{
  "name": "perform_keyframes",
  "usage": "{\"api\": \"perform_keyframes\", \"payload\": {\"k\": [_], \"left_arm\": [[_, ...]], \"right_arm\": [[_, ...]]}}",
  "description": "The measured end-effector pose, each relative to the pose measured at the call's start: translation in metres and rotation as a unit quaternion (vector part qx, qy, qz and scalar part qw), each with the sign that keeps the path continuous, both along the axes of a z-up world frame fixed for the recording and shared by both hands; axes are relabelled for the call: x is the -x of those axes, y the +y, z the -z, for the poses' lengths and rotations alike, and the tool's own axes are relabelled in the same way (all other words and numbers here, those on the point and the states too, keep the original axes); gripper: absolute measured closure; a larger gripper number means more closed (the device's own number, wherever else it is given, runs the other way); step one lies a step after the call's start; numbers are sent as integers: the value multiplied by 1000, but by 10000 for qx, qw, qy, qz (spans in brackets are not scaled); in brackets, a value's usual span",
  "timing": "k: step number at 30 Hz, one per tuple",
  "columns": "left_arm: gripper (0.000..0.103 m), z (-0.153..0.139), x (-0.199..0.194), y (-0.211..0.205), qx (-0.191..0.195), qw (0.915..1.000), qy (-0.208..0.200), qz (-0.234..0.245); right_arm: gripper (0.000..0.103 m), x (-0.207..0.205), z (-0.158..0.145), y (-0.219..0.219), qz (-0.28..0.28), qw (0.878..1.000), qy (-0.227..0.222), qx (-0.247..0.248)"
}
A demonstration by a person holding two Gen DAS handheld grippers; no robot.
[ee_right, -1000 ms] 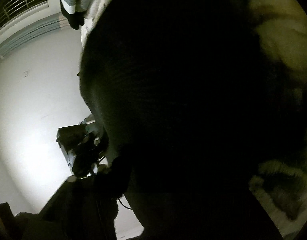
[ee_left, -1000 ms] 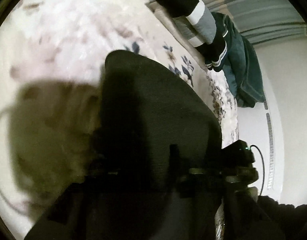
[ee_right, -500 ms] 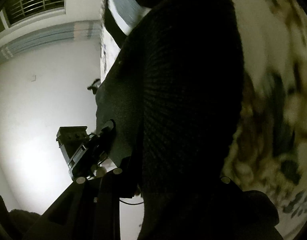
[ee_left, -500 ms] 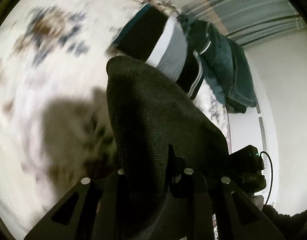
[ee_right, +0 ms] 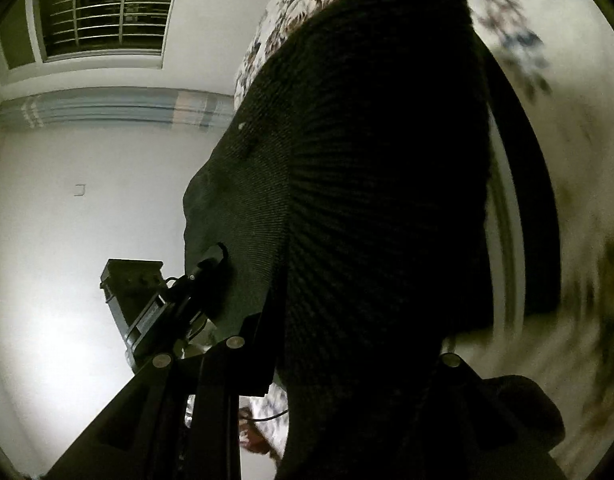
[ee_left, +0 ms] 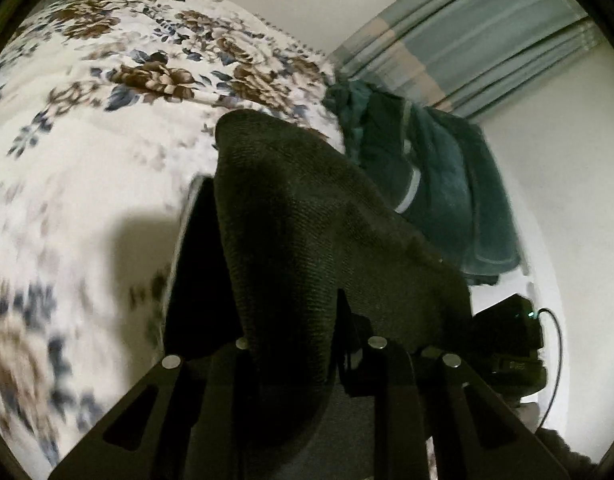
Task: Fold small clothes
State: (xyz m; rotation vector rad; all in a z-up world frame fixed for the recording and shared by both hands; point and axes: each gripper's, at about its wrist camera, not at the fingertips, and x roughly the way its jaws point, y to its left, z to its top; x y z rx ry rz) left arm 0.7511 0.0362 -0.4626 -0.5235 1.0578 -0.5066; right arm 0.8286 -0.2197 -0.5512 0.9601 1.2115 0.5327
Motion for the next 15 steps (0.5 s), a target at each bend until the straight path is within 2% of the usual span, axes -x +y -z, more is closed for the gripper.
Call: {"api": "perform_keyframes", "payload": {"k": [3,7,8,9,10,11,13,15], "left_arm": [[84,25,-33,-6,-397,9990,212,58],[67,50,-51,-1,-533,9965,647,50],[62,48,-49,-1,-545,9965,636,46],[57,46,-47,0,-651,9961,601,23],[48,43,-44,0,-902,9943,565,-39],[43,40,-41,0,-1061,9929,534,-94],[40,35,-34,3,-1219,9913,431,-239],[39,30,-21,7,-1346,9892,362,-457]], "right_arm": [[77,-45,19,7,-21,9997,176,179],[75,-72,29,-5,-129,9988,372,303],[70,-75,26,-3,-163,9982,391,421],[64,-77,23,-1,-180,9972,399,605],[61,-65,20,-16,-192,9961,407,757],[60,-60,17,-21,-180,9947,413,921],[56,-47,14,-27,-156,9892,434,1388],[56,-24,4,-21,-146,9779,459,2033]]}}
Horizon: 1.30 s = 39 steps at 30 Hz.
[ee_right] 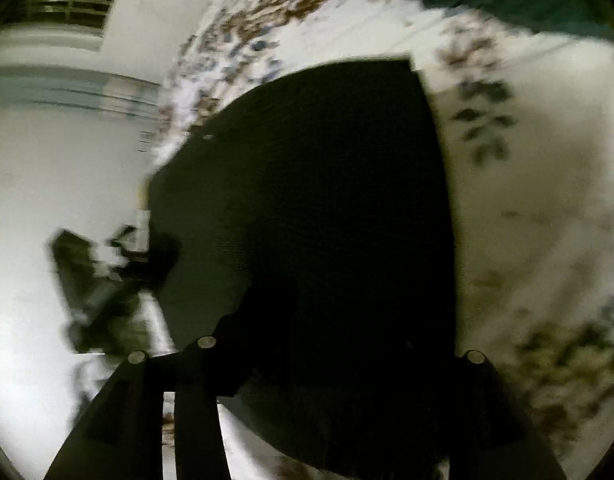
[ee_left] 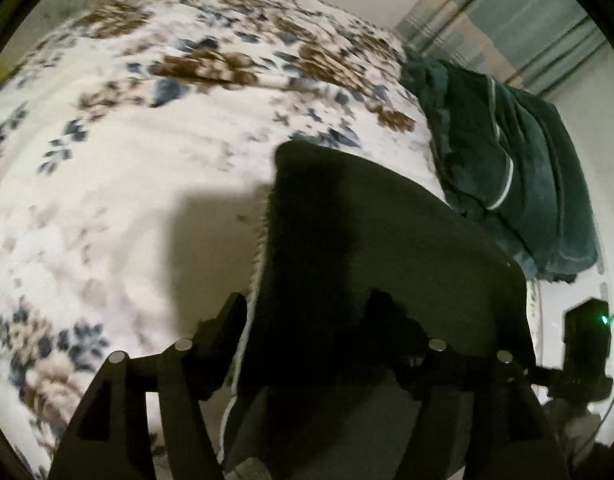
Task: Fold small clothes
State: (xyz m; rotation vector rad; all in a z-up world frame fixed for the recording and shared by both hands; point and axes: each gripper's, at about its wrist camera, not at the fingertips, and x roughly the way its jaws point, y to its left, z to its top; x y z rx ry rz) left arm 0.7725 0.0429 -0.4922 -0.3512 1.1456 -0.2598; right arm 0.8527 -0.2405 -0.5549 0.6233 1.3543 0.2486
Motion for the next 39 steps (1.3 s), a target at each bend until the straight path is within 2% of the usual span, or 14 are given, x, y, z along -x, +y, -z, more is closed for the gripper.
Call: {"api": "perform_keyframes", "payload": {"k": [1,2,3,4,5,10,11,13,15,20,25,34,39], "left_arm": [[36,-2,6,0,-135,9999,-75,-65],[21,-2,9,0,-317,9994,-120,-122],[10,-3,17,-4,-607,9978,-151,-212],[0,-1,19,-5,-732,9969,-160,-241],[0,0,25,-9,-827,9962,-184,-209],[0,10,46,-34,-1471,9891,-24,14],[0,8,54,-38,-1517,9884,-40,31],[0,4,65,-45,-1577,9874,-56,56],[0,-5,79,-53,-1683,9856,-140,96],[0,-40,113,-65,-1754,9837,-361,147],[0,-93,156,-67,-1753,9826,-608,47],[0,-194,245,-60,-1773,9786,-1036,-139],[0,-255,302,-62,-1750,9758,-1295,-212]], "right_arm": [[55,4,-3,-3,19,9996,3,272],[55,3,0,-9,61,9987,21,510],[55,7,-2,-10,115,9975,68,691],[55,13,-4,-11,160,9963,94,834],[55,27,-2,-21,205,9941,127,1055],[54,74,-11,-12,255,9787,213,2028],[48,108,-15,-25,251,9754,198,2179],[23,124,-24,-19,235,9675,147,2515],[8,141,-35,-13,243,9600,59,2787],[0,178,-67,-7,257,9451,-109,3257],[0,227,-122,-5,385,9347,-437,3508],[0,332,-248,-1,651,9202,-1066,3709],[0,399,-329,7,677,9134,-1482,3729]]}}
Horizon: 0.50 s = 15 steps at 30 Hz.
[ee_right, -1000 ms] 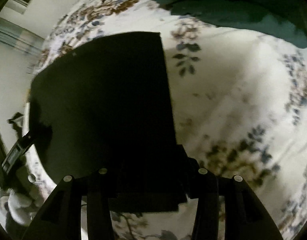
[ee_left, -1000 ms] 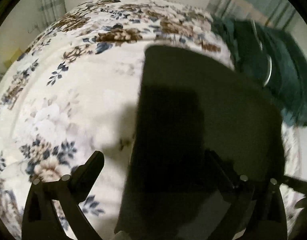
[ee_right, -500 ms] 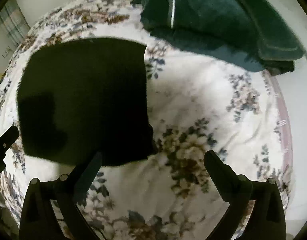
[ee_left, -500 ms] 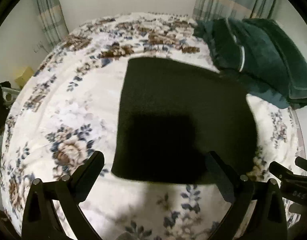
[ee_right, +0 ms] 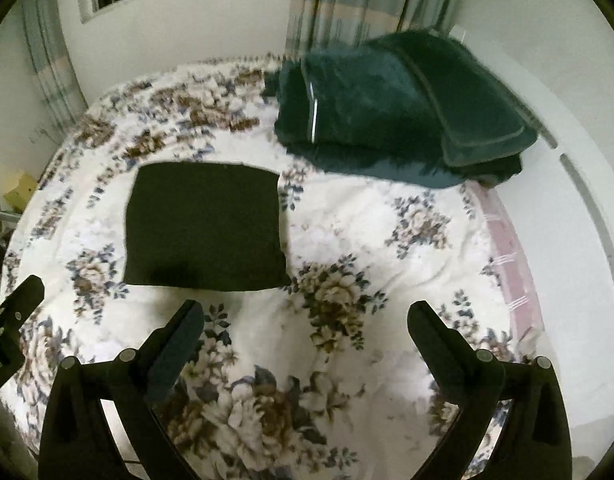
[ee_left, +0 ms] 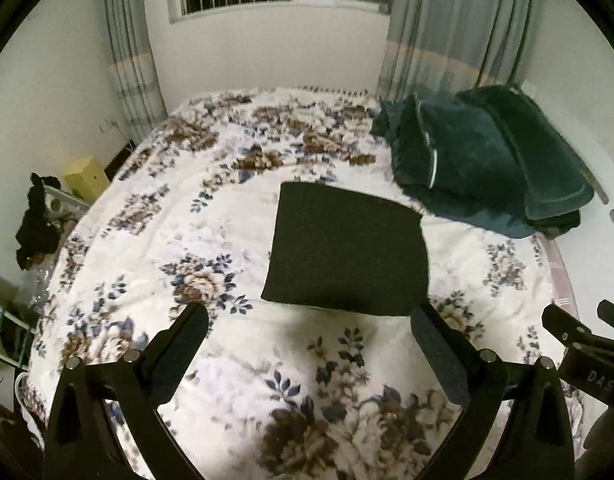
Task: Fold small clothes
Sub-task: 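Open both grippers and pull them back from the folded sweater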
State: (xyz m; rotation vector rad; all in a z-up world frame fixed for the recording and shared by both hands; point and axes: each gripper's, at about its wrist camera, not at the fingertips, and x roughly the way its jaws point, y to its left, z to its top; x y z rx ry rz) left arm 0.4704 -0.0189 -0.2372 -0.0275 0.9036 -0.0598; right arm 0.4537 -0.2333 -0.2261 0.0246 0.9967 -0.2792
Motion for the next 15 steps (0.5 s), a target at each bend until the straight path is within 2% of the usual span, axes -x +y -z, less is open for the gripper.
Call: {"api": "perform_keyframes", "payload": {"k": [8,15], "left_arm": [[0,-75,77,-2,34,9994,-343,-44],[0,-121,134,-2,-114,9964,-835,-85]], "right_arm": [[0,98,-108,15,-276,9977,-604,139],[0,170,-166,23,-406,9937,-1046,23]]}}
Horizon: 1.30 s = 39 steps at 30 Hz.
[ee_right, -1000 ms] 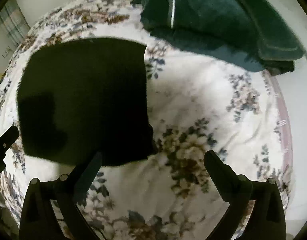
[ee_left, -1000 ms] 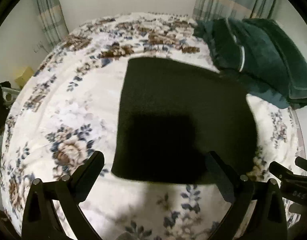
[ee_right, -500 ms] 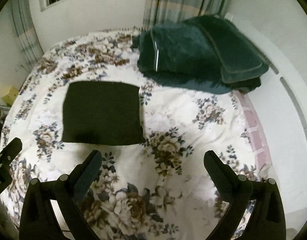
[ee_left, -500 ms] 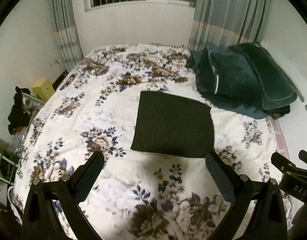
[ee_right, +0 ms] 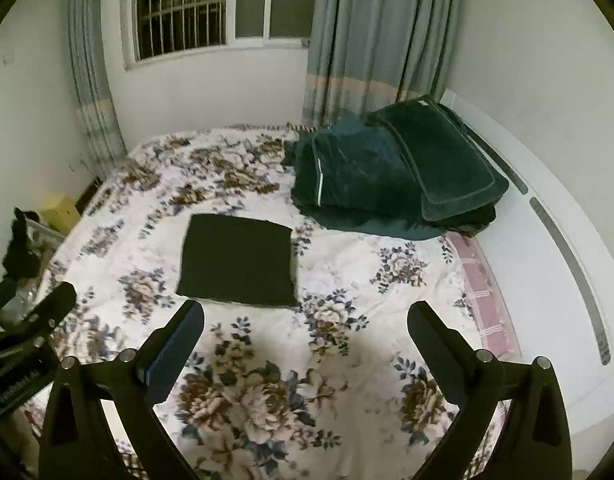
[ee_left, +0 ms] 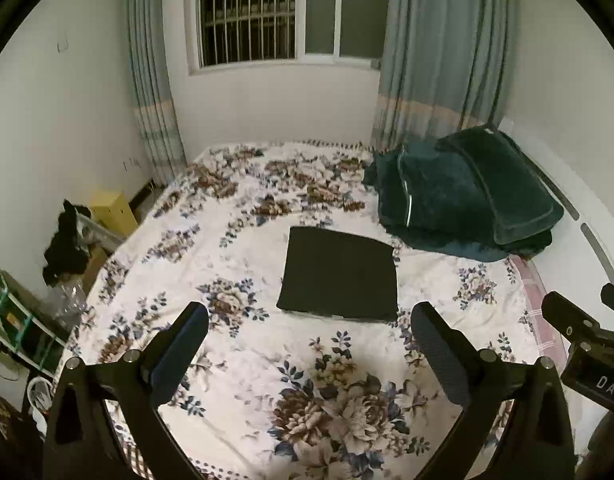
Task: Fold small clothes
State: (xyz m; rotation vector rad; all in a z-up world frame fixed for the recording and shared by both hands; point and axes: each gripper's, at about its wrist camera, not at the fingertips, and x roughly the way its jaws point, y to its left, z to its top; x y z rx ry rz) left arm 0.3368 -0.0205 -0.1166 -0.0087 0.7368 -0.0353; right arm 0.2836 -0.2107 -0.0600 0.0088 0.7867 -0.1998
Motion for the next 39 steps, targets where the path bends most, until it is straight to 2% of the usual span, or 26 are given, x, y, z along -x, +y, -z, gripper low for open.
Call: {"api": "perform_keyframes", "payload": {"k": [8,13,19,28,39], "left_arm": [[0,-34,44,2,-23,9993,-363,-14],[0,-41,60,0,-41,9994,-325,-96],[0,-44,67,-5,-49,9999,-30,-112],[0,-56,74,-8,-53,9996,-150,-217],[0,-57,74,-7,-51,9996,-164,-231]], "right_arm": [[0,60,-44,3,-66,9992,-382,30],[0,78,-58,2,-136,9988,-480,5],[0,76,-63,-5,-296,9990,-288,-144],[0,72,-72,-10,-388,9987,-319,-67],[0,71,-72,-8,-391,9987,-326,-58]]}}
